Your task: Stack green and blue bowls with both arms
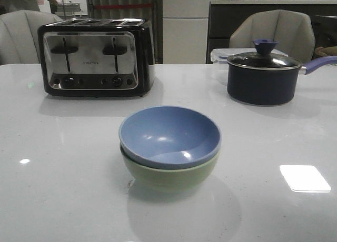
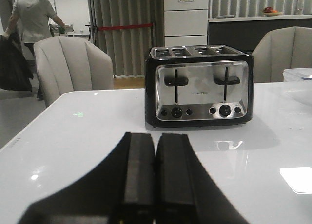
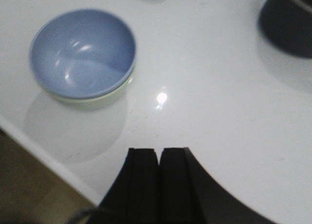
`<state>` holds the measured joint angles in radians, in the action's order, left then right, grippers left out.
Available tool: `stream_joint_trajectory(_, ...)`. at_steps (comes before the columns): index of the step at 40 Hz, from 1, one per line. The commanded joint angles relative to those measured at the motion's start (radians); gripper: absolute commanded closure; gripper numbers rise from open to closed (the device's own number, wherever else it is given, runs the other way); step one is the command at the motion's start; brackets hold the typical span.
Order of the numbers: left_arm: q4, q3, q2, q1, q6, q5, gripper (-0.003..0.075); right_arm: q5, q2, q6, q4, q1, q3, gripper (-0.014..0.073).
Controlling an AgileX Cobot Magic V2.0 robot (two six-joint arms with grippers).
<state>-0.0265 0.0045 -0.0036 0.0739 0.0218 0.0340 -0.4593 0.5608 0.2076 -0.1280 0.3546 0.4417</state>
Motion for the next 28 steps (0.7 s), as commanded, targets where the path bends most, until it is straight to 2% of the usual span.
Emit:
stream_joint_trajectory(1,0.004,0.003,-0.021,-0.001,-0.011,-0.092,0.0627,0.212,-0.117,0.005,0.013,-0.098,-0.066,0.0541)
stream_joint_trajectory(5,0.004,0.003,-0.021,-0.001,-0.011,-0.092,0.0627,0.359,-0.263,0.005,0.013,-0.191,-0.194,0.0541)
stream_joint_trajectory(10,0.004,0.003,-0.021,-0.001,-0.011,-0.092,0.0627,0.451,-0.417,0.005,0.013,-0.281,-0.323,0.0541)
stream_joint_trajectory(18,0.004,0.003,-0.021,-0.001,-0.011,-0.092,0.0627,0.477,-0.563,0.005,0.013,-0.338,-0.443,0.0541)
stream_joint_trajectory(28,0.004,0.003,-0.019,-0.001,-0.011,-0.092,0.0627,0.471,-0.591,0.005,0.013,-0.339,-0.467,0.0541)
